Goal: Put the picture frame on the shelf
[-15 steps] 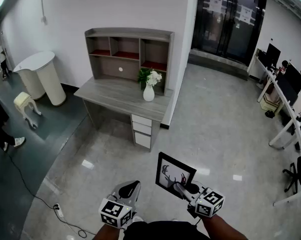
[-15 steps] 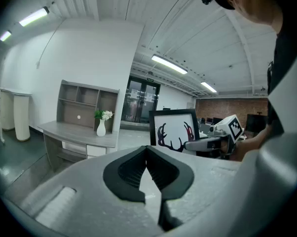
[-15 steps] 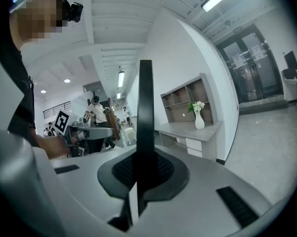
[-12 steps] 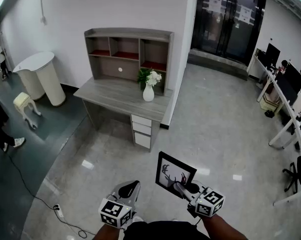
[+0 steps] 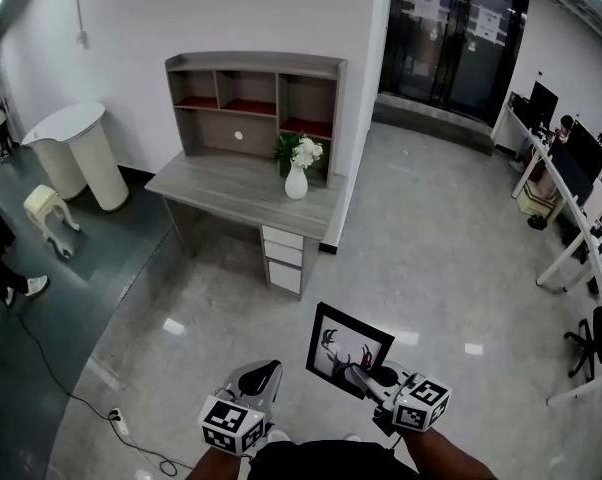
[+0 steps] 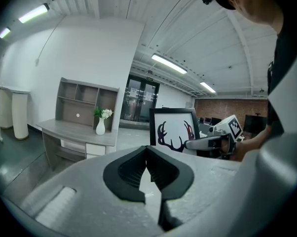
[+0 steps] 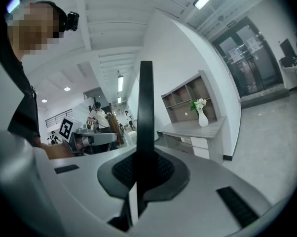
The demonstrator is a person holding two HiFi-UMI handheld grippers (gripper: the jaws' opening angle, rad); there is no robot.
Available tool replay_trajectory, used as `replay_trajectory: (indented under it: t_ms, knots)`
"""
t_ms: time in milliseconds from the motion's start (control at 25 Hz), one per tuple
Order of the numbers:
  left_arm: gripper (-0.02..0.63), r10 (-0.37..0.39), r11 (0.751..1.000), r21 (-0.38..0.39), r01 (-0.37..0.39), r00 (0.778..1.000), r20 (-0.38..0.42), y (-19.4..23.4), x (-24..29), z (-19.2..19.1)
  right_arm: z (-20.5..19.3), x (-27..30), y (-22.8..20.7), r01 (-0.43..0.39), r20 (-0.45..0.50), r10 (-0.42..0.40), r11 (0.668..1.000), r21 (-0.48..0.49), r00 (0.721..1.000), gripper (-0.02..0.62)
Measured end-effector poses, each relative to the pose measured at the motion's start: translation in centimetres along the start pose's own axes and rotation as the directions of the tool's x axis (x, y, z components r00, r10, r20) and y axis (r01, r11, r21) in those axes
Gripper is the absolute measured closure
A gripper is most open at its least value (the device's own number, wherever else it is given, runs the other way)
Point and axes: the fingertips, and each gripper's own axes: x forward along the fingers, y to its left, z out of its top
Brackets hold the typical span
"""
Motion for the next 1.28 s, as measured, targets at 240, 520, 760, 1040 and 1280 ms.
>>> replay_trajectory:
  t_ms: [240,520,760,1040,1280]
  knots:
    - [0.597,-0.013,1.0,0.005,0.014,1.0,-0.008,1.3,-0.9,-0.3,-0.8,1.2,0.4,0.022,-0.011,-0.022,1.0,0.018,1.0,0.572]
    - [0.597,-0.012,1.0,0.007,0.012,1.0,-0.01,4.6,-3.3,-0.4,-0.8,4.1,2.0,0.042,0.003,-0.042,0.999,0.025,0.999,0.572]
    - [0.597,0.007,1.0,-0.001,-0.007,1.0,-0.004,7.6,-5.2,-1.1,-1.0,6.2,3.4,0.055,-0.002,-0.055,0.998,0.011,0.998,0.572]
    - [0.597,0.059,0.997,-0.042,-0.059,0.998,0.0,11.0,-6.6,-2.1,-1.4,9.9,3.8,0.021,-0.052,-0.02,1.0,0.013,0.998,0.572]
    - [0.597,0.108,0.991,-0.074,-0.108,0.994,-0.013,14.3,-6.2,-3.0,-1.1,13.9,2.5,-0.002,-0.066,0.003,1.0,0.015,0.998,0.572]
